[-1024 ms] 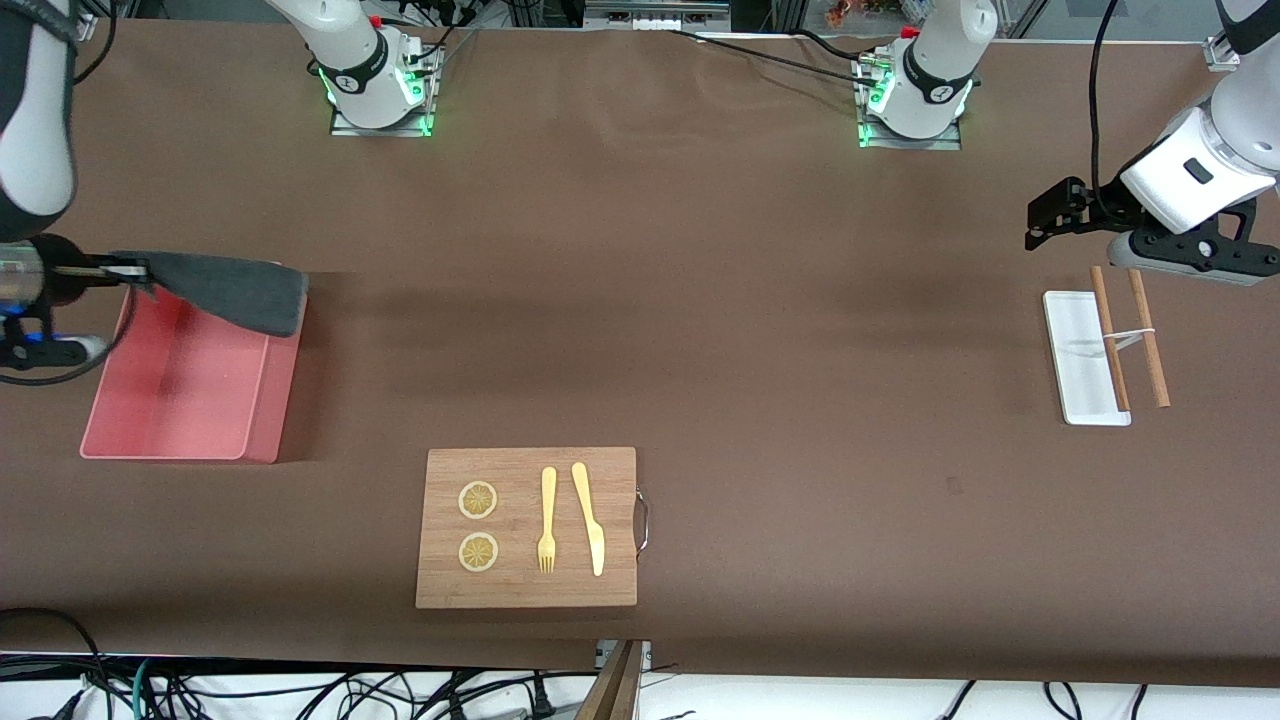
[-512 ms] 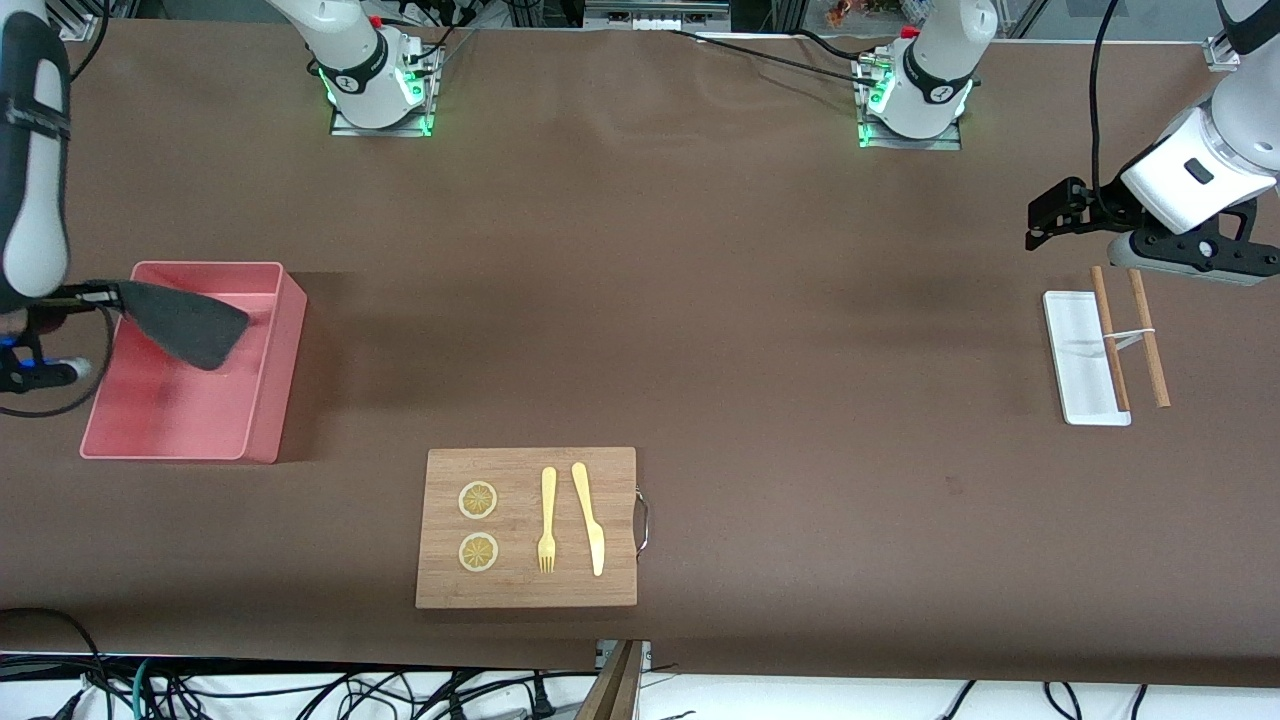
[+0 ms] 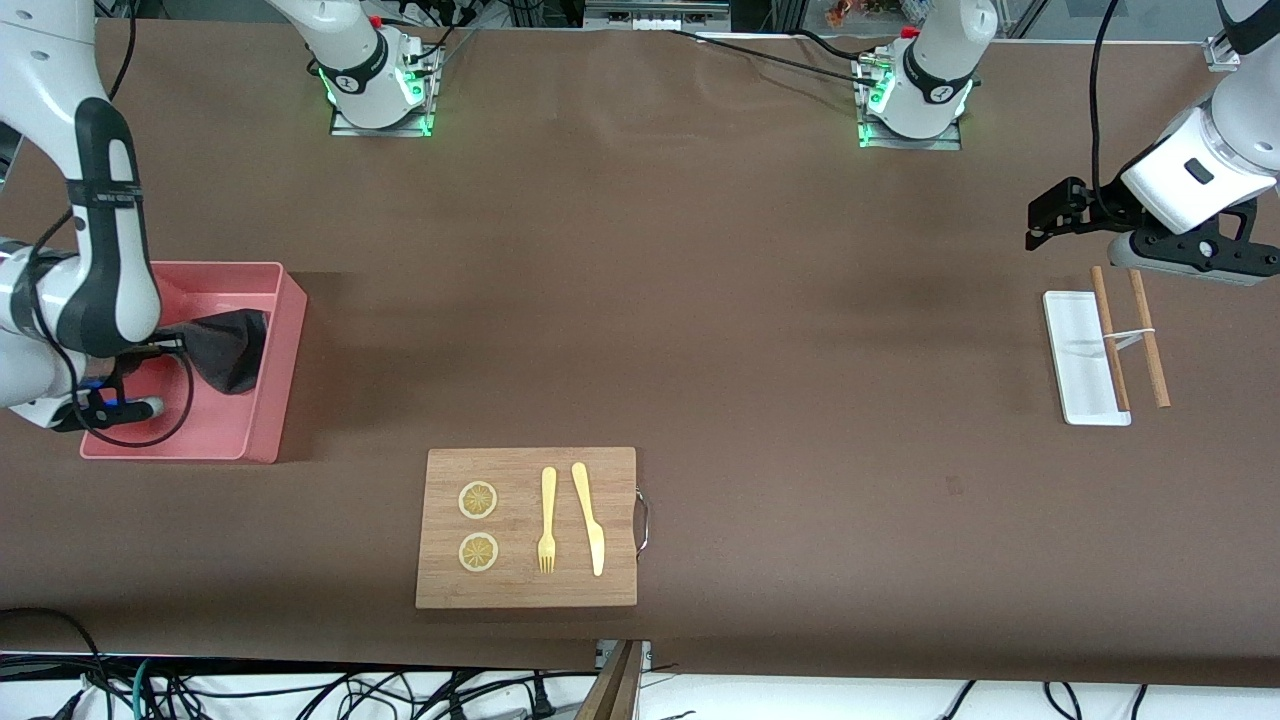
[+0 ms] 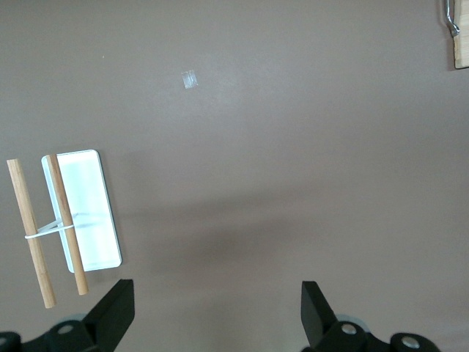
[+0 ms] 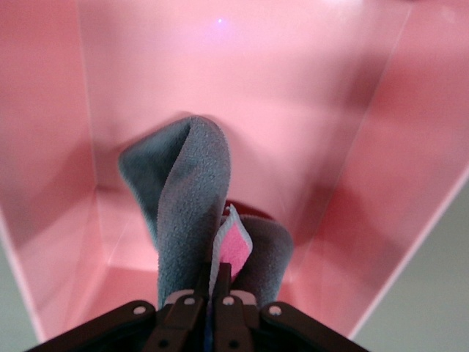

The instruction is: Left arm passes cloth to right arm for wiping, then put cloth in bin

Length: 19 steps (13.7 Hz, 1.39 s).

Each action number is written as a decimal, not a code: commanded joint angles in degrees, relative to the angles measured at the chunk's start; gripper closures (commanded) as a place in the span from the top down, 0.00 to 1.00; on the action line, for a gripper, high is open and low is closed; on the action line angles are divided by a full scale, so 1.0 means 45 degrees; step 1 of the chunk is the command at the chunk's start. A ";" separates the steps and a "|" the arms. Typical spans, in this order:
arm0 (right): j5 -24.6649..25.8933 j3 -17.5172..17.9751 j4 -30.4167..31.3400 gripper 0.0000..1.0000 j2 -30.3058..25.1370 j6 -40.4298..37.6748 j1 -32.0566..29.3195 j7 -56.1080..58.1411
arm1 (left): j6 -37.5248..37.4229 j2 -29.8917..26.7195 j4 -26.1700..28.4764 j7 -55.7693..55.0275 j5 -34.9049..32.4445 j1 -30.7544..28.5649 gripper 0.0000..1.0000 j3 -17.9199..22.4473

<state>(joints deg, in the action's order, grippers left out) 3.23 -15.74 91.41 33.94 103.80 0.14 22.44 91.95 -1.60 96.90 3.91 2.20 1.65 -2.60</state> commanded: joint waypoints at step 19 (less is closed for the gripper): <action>-0.1070 0.2618 -0.0607 1.00 -0.6897 -0.3028 0.0007 -0.3033 | -0.0199 0.0081 -0.0206 0.0264 -0.0410 -0.0053 1.00 -0.0008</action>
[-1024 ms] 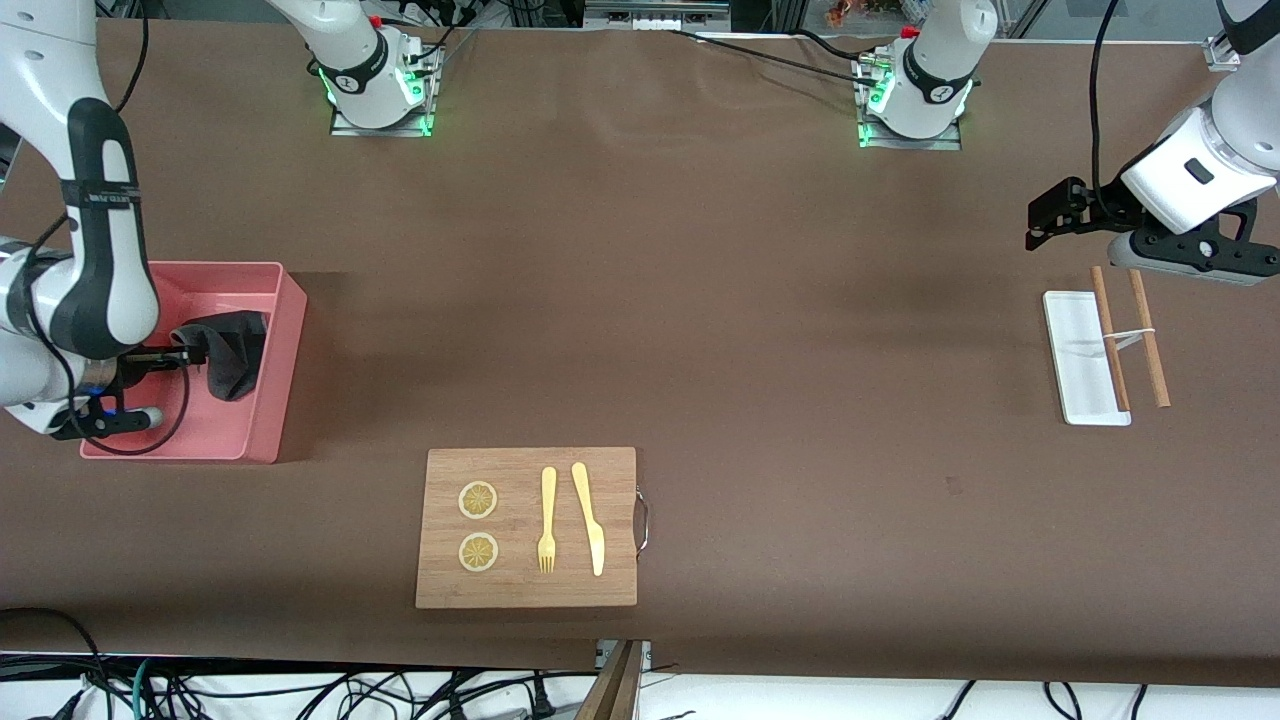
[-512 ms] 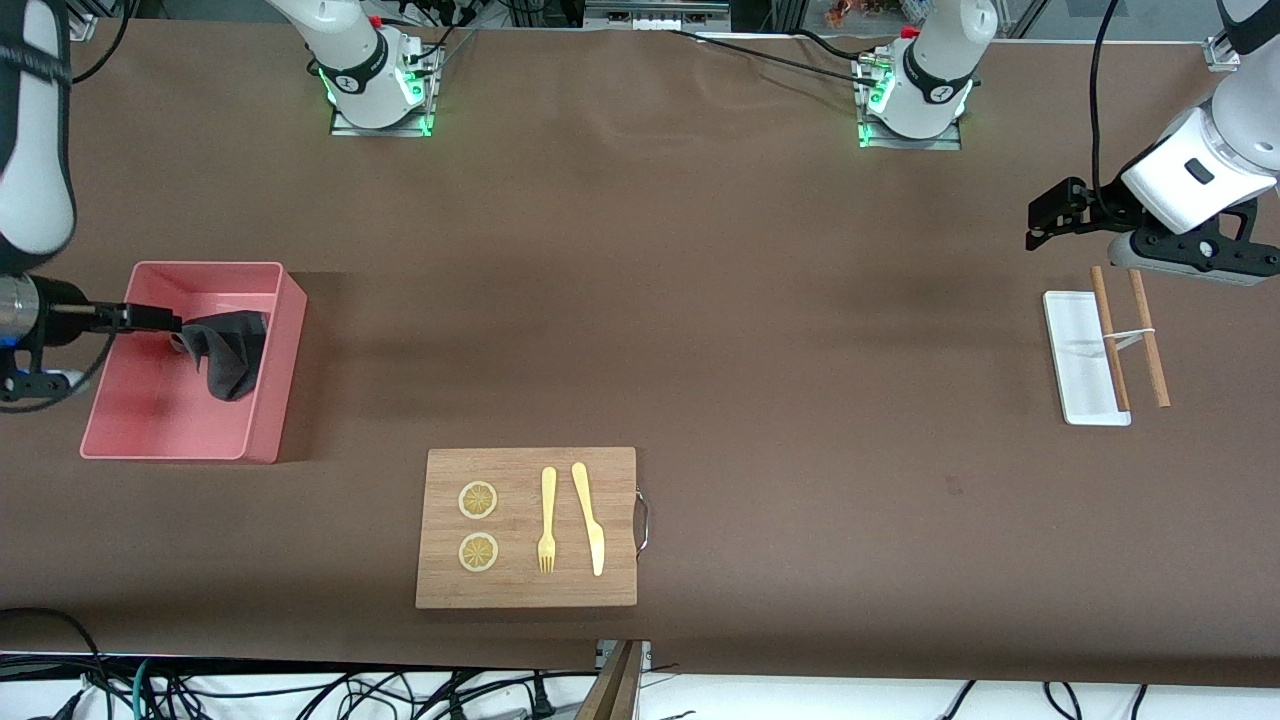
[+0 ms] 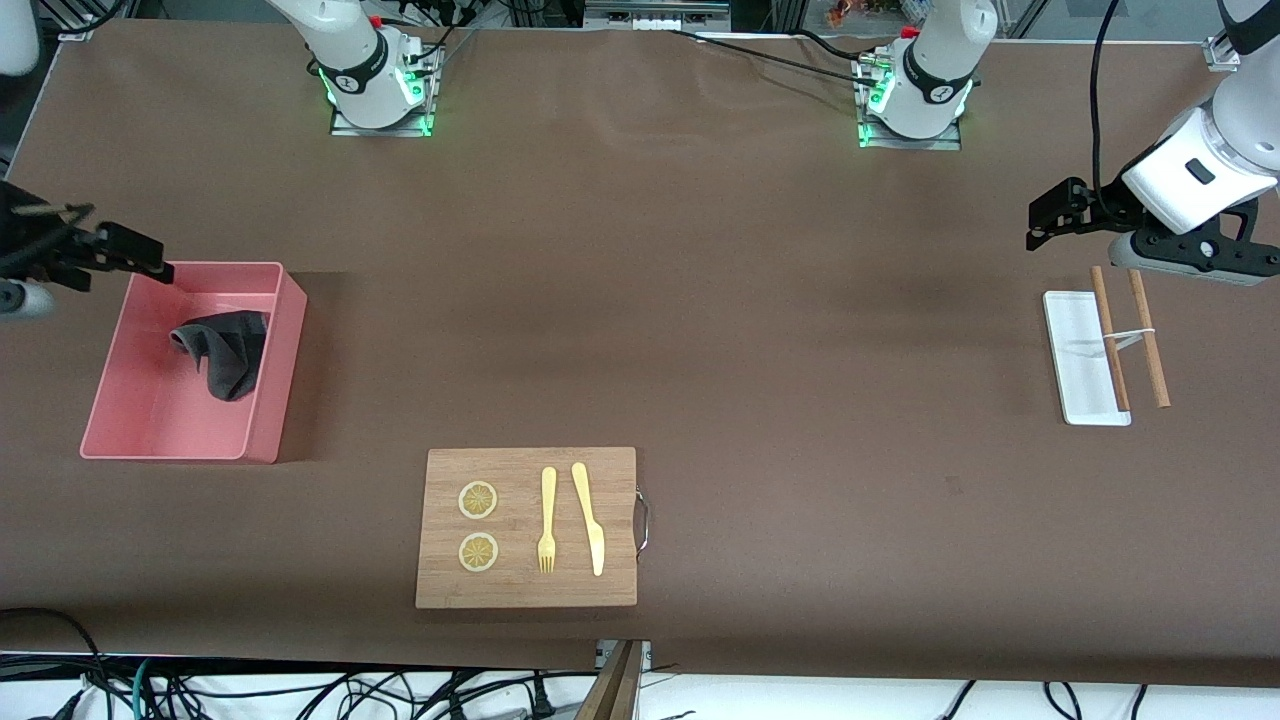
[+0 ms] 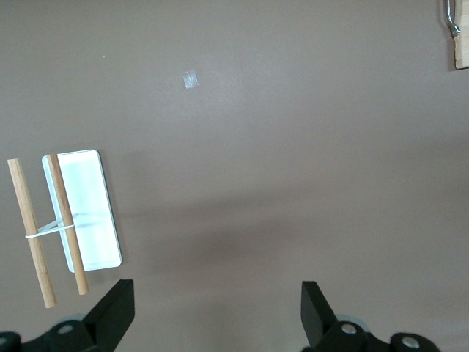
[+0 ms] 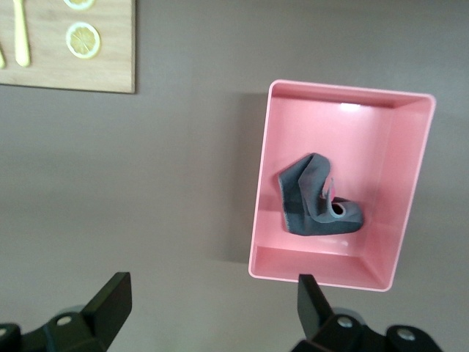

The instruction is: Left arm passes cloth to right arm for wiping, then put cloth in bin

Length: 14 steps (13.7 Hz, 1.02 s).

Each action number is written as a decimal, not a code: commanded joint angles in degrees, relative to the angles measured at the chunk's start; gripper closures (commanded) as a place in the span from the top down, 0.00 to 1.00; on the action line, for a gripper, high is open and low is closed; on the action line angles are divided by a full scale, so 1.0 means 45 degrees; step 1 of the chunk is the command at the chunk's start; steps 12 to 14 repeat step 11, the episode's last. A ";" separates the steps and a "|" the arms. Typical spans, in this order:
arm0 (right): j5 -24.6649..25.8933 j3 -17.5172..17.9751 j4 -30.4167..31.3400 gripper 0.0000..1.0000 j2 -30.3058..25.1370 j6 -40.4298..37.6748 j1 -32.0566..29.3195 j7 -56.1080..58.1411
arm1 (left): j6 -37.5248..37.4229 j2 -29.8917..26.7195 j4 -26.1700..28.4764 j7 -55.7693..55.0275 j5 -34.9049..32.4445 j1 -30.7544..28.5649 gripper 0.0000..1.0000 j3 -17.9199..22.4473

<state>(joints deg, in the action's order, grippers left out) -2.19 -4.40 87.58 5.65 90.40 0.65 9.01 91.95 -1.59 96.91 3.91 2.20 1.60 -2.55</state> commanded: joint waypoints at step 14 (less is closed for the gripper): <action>0.0878 0.0645 0.0166 1.00 -0.0767 -0.1105 -0.0163 -0.1105 | -0.0198 0.0081 -0.0187 0.0264 -0.0410 -0.0043 1.00 -0.0020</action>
